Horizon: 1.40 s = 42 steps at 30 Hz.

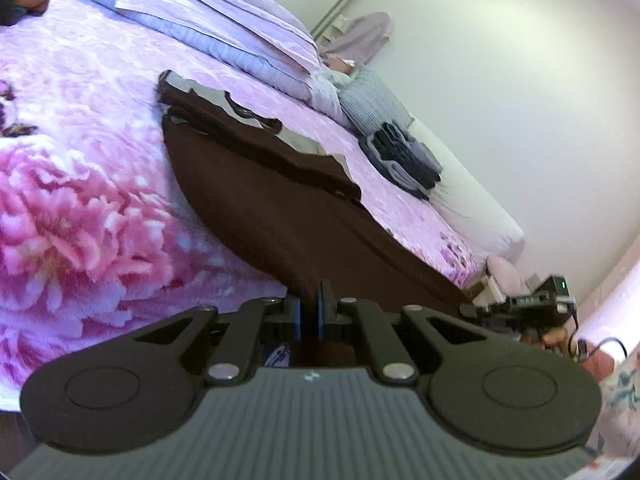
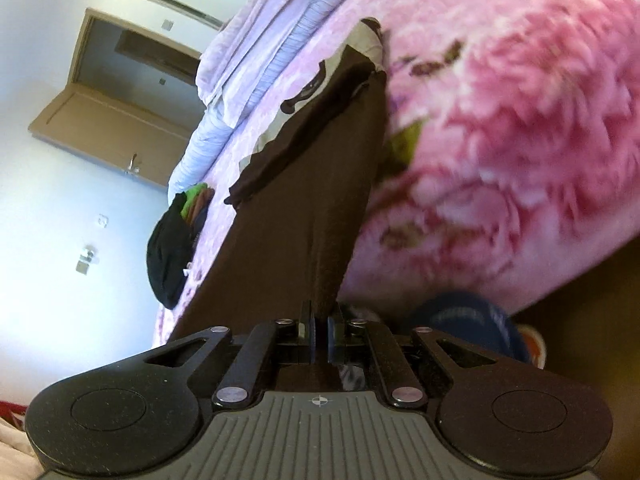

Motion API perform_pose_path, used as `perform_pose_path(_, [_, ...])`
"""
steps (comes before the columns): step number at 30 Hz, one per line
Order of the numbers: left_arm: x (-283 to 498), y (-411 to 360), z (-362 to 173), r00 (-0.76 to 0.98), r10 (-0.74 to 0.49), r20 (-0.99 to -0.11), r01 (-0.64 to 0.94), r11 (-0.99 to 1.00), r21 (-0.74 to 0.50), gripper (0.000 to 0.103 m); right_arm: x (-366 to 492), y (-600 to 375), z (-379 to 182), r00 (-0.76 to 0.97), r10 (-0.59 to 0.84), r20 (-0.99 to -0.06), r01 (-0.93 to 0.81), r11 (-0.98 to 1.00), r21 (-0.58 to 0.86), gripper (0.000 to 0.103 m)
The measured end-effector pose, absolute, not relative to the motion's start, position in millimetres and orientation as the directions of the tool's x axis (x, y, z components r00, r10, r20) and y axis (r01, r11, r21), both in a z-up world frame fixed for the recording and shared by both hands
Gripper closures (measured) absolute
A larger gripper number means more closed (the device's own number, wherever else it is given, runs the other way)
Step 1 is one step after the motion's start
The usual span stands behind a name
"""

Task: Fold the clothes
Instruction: 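Fold the hem up toward the collar with both grippers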

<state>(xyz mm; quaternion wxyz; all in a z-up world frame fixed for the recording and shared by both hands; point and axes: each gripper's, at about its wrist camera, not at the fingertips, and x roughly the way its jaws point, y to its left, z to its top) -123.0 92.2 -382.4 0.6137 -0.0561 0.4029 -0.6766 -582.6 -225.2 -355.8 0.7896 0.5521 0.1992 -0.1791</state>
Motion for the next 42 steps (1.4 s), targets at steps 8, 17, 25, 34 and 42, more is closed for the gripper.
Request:
perform_pose_path(8, [-81,12,-334,-0.18,-0.904,-0.387,0.778,0.11,-0.619,0.098,-553,-284,-319,0.89,-0.097,-0.445,0.452,0.321,0.832,0.102])
perform_pose_path(17, [23,-169,-333,-0.132,-0.864,-0.486,0.688,0.273,-0.673,0.095,-426,-455,-300,0.867,-0.189,-0.462,0.497,0.258,0.828,0.101])
perform_pose_path(25, [76,-214,-370,-0.024,-0.799,-0.6,0.715,0.406,-0.569,0.08,-378,-527,-343,0.772,-0.281,-0.57,0.635,0.296,0.714,0.047])
perform_pose_path(34, [52,-246,-365,-0.085,-0.794,-0.602,0.875,0.23,-0.426,0.059,-346,-505,-336,0.786,-0.271,-0.556,0.557,0.701,0.445,0.047])
perform_pose_path(42, [11,-291,-382,-0.02,-0.701,-0.713,0.98,0.126,-0.152,0.069,-314,-503,-361,0.724,-0.286,-0.627,0.571,0.759,0.313,0.067])
